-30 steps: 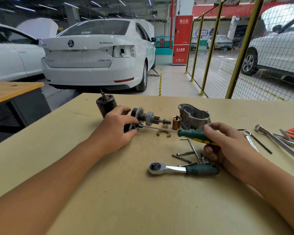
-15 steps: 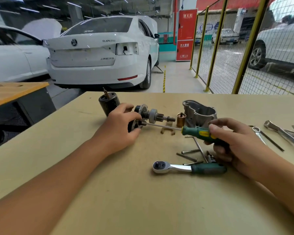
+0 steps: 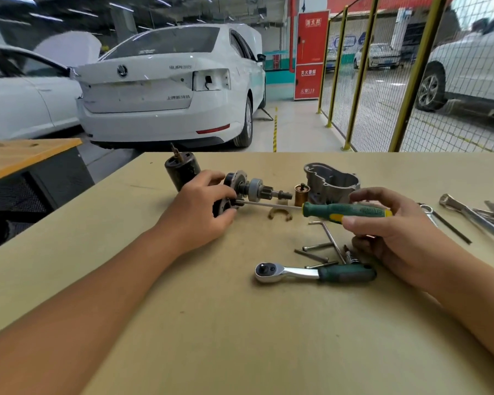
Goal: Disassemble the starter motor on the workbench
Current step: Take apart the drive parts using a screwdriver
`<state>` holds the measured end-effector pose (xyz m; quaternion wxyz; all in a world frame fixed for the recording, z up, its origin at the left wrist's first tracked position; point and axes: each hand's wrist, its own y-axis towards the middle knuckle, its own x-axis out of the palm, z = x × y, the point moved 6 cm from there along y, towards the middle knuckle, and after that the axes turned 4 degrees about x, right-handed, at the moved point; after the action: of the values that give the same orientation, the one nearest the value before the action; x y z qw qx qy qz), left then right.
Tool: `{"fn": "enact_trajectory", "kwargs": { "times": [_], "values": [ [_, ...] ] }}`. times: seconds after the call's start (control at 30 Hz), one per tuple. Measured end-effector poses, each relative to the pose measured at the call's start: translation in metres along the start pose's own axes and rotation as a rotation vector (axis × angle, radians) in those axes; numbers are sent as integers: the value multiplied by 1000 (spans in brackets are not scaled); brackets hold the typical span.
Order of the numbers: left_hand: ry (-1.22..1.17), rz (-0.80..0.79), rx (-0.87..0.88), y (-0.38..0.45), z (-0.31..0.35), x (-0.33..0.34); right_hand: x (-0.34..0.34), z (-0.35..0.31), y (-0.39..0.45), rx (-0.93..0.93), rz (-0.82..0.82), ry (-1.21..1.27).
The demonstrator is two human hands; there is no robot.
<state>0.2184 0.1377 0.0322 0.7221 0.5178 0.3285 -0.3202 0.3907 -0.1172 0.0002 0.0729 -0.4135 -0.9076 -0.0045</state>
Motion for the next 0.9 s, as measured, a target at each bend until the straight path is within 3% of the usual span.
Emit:
{"fn": "enact_trajectory", "kwargs": {
  "times": [0.1,0.27,0.47,0.6,0.73,0.9],
  "values": [
    [7,12,7,1,1,1,7,0,-1,22,-36,6],
    [-19,63,35,2,4,0,1,2,5,56,51,-64],
    [-22,51,40,4,1,5,-6,5,8,17,-17,153],
    [-4,50,69,4,3,5,1,6,8,43,25,55],
    [-13,72,31,3,-6,-3,-2,3,9,16,23,-2],
    [-91,34,-104,4,-26,-13,-7,7,7,23,-41,171]
  ]
}}
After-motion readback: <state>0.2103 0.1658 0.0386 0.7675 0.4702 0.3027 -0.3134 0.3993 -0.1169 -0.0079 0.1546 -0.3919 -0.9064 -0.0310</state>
